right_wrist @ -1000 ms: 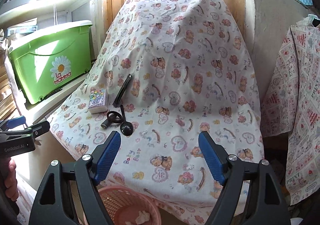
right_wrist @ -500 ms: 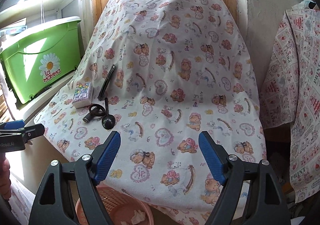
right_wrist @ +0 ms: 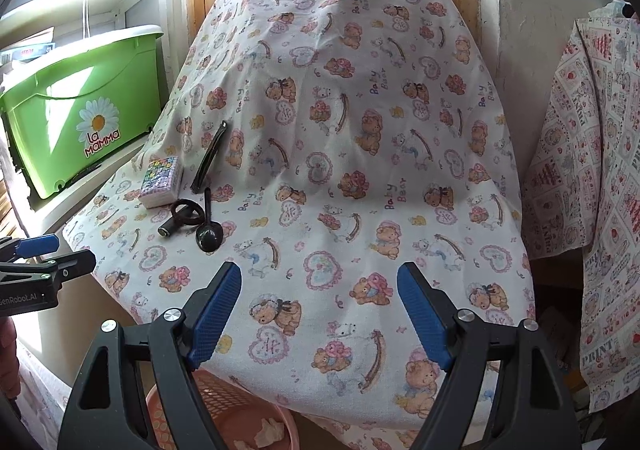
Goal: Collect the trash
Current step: 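Reach the left gripper to the black cylinder and close on it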
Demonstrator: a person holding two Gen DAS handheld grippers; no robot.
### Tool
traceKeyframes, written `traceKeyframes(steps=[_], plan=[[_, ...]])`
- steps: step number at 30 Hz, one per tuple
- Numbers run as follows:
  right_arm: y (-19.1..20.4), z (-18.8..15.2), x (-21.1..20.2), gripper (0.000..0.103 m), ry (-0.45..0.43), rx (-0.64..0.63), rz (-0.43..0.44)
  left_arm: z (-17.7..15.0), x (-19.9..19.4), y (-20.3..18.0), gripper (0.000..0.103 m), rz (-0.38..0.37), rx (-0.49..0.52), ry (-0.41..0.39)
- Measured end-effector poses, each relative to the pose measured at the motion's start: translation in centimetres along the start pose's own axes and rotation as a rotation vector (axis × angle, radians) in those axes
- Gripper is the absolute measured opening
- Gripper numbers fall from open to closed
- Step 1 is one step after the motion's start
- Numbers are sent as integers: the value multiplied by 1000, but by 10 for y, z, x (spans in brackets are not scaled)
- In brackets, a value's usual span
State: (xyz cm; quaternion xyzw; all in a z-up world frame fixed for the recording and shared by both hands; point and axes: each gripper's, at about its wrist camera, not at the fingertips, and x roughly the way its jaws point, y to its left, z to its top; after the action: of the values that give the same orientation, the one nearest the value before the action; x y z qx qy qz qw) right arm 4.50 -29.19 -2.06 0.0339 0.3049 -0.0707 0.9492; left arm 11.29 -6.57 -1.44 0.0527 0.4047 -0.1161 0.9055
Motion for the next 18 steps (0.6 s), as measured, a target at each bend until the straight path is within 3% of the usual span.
traceKeyframes(steps=[10,12,14,18], plan=[[-4,1,7,82,22,8,7,24,30,-18,72,-77,13,21],[-7,2,11,82,33,18,11,33,44,-28,66,-70,44,33],[-9,2,14,82,39,29,11,41,59,-35,52,-66,65,54],[-11,4,17,82,42,42,18,52,78,-43,47,-53,99,72]])
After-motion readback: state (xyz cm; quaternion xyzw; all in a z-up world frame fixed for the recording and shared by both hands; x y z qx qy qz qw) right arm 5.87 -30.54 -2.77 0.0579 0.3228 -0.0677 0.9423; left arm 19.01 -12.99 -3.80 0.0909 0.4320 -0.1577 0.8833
